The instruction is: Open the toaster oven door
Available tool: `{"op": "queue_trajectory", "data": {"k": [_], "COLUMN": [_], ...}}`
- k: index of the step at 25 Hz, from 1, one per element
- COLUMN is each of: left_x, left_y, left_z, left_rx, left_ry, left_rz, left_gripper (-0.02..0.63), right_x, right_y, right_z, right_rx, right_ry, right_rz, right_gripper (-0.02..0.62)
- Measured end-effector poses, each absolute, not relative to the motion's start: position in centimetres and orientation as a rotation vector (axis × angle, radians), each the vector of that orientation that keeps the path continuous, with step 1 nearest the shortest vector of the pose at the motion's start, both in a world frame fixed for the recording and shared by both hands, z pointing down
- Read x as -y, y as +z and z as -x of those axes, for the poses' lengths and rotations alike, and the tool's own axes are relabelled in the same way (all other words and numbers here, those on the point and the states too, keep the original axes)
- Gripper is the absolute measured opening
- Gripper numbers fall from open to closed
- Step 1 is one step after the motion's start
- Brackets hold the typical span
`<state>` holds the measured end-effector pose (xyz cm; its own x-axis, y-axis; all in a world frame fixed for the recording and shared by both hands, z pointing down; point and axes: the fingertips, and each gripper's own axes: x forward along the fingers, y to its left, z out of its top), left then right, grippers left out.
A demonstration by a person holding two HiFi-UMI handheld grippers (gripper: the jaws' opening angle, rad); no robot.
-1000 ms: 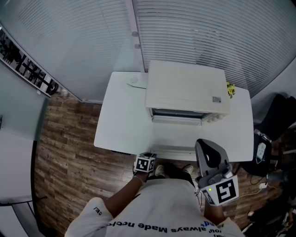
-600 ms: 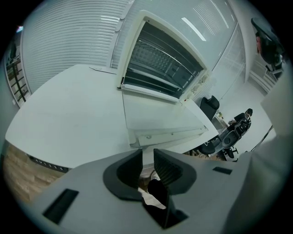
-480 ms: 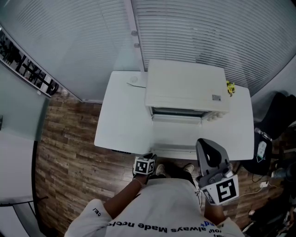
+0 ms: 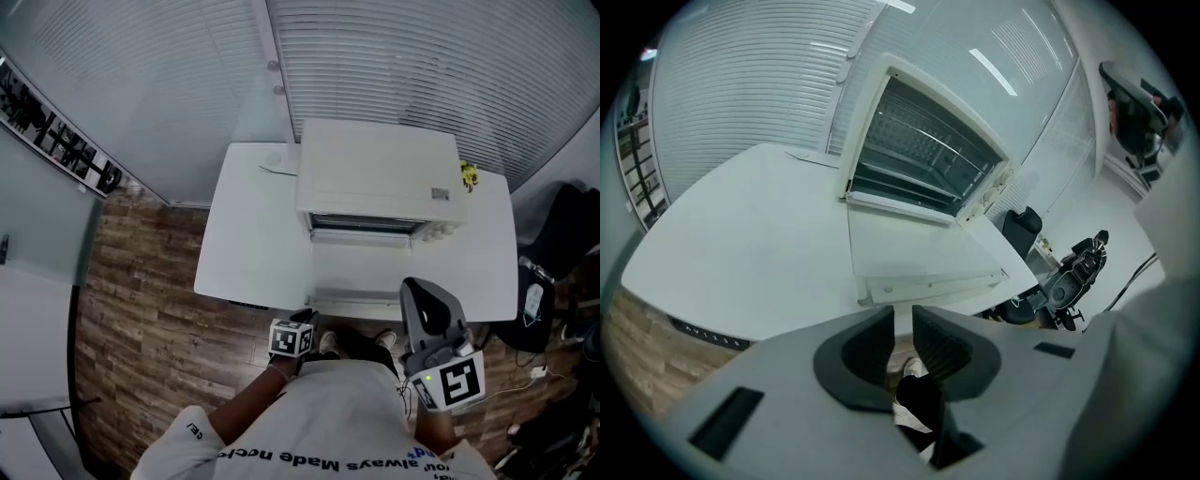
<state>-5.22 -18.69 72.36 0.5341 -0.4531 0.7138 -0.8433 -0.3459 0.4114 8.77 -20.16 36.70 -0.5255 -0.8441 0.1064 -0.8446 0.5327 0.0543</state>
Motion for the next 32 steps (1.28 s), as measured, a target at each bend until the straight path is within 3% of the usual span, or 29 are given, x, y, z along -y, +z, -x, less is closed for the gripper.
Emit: {"op": "queue_trajectory", "data": {"k": [32], "left_x": [26.2], "left_y": [41.0], "left_z": [3.3], "left_rx": [1.18], "left_ry": [-0.046], "left_rz": [-2.59], "left_gripper": [0.041], "right_x": [20.0], "right_y": [36.4], "right_z": [-9.6], "right_rx": [2.603], "right_ry": [-0.017], "right_rz": [-1.482], "right_gripper": [0.008]}}
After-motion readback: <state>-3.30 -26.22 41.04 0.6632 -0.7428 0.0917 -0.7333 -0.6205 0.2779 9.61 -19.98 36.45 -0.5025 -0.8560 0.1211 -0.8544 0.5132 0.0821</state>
